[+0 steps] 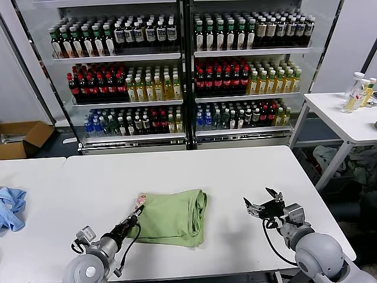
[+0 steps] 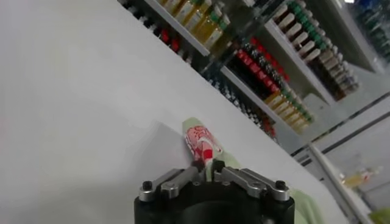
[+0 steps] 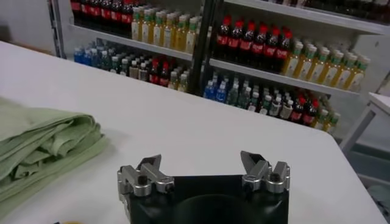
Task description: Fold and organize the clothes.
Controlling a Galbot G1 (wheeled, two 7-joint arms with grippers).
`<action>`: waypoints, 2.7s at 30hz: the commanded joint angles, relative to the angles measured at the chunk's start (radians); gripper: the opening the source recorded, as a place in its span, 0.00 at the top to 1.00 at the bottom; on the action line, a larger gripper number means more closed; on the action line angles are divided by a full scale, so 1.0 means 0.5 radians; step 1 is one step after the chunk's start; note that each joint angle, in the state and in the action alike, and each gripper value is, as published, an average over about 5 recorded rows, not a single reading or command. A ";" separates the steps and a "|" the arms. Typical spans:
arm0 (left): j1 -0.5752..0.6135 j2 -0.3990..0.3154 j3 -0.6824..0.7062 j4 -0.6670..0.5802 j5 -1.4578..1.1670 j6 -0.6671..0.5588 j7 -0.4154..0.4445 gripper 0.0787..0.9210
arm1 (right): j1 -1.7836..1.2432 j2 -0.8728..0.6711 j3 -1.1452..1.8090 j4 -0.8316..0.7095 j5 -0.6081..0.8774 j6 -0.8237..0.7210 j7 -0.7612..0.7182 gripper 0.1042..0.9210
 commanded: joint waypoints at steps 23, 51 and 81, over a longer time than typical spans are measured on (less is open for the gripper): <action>0.031 0.866 -1.263 -0.430 -0.367 0.149 -0.058 0.98 | -0.028 0.038 0.043 0.061 0.018 0.004 0.014 0.12; -0.292 0.146 0.849 -0.122 1.667 -0.128 0.029 0.98 | -0.111 0.037 0.184 0.056 0.030 0.048 -0.004 0.12; -0.166 0.106 0.506 -0.130 1.241 -0.581 0.276 0.34 | 0.280 0.382 -0.251 -0.114 0.286 0.099 0.092 0.12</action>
